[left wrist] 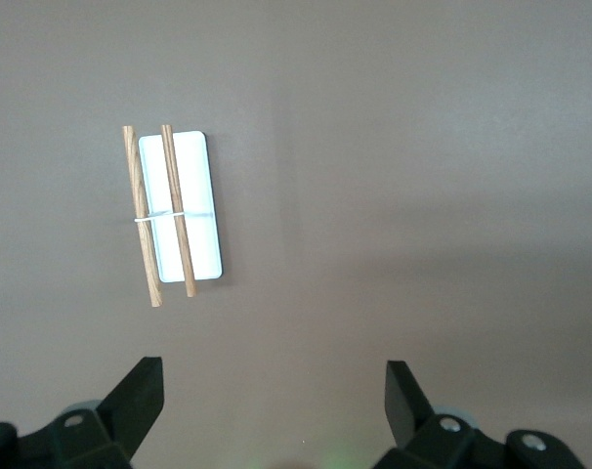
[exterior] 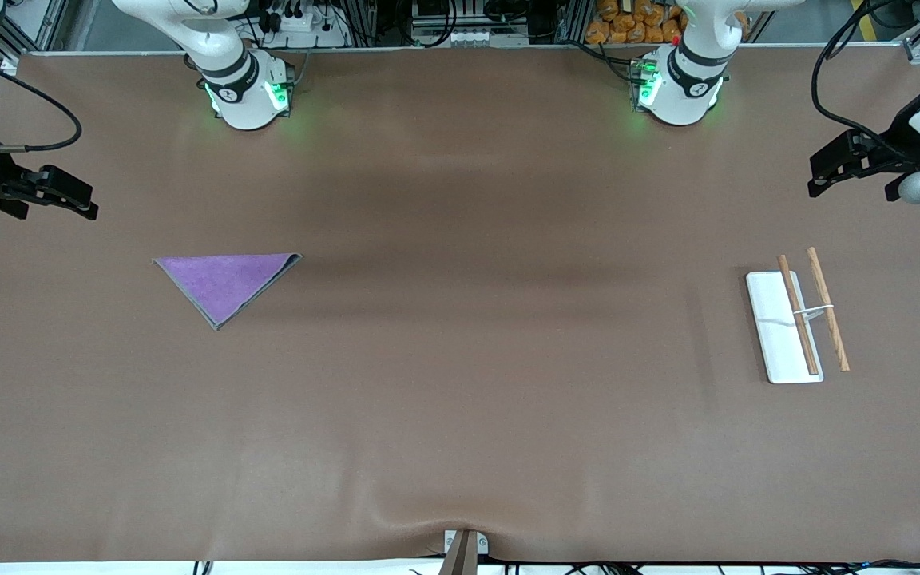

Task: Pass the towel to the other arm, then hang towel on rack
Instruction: 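Move the right gripper toward the purple towel's corner, then lower the right gripper and pinch the purple towel's corner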

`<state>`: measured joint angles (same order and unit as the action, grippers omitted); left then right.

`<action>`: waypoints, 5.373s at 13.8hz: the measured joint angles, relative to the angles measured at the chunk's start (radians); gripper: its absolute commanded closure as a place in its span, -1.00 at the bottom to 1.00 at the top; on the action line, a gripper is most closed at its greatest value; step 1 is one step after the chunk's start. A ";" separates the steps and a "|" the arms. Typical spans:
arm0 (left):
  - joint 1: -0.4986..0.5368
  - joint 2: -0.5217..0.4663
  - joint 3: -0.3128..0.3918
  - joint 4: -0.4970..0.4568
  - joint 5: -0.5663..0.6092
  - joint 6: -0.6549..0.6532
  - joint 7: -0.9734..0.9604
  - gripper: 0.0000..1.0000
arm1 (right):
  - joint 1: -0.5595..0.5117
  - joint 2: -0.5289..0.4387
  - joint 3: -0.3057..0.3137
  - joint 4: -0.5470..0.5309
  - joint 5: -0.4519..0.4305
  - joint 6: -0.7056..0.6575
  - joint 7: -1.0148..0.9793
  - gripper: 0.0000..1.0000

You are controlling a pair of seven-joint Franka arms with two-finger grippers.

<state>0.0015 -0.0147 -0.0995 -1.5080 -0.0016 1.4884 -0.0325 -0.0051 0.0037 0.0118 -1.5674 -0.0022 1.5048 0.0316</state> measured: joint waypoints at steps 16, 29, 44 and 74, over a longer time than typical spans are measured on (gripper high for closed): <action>0.000 0.000 -0.001 0.001 0.000 0.000 0.000 -1.00 | 0.000 0.001 0.002 -0.111 0.000 0.027 0.000 -1.00; -0.001 0.000 -0.002 0.001 0.000 0.000 0.000 -1.00 | -0.028 -0.005 0.000 -0.370 0.000 0.280 0.000 -1.00; -0.001 0.003 -0.003 -0.009 -0.033 -0.004 0.000 -1.00 | -0.108 -0.006 0.000 -0.738 0.000 0.744 -0.128 -1.00; -0.005 0.016 -0.005 -0.028 -0.059 -0.006 0.000 -1.00 | -0.258 0.221 -0.006 -0.915 0.000 1.109 -0.316 -1.00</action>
<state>-0.0038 0.0008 -0.1045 -1.5365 -0.0606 1.4821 -0.0325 -0.2630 0.2245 0.0055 -2.4828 -0.0021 2.6142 -0.2839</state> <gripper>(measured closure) 0.000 0.000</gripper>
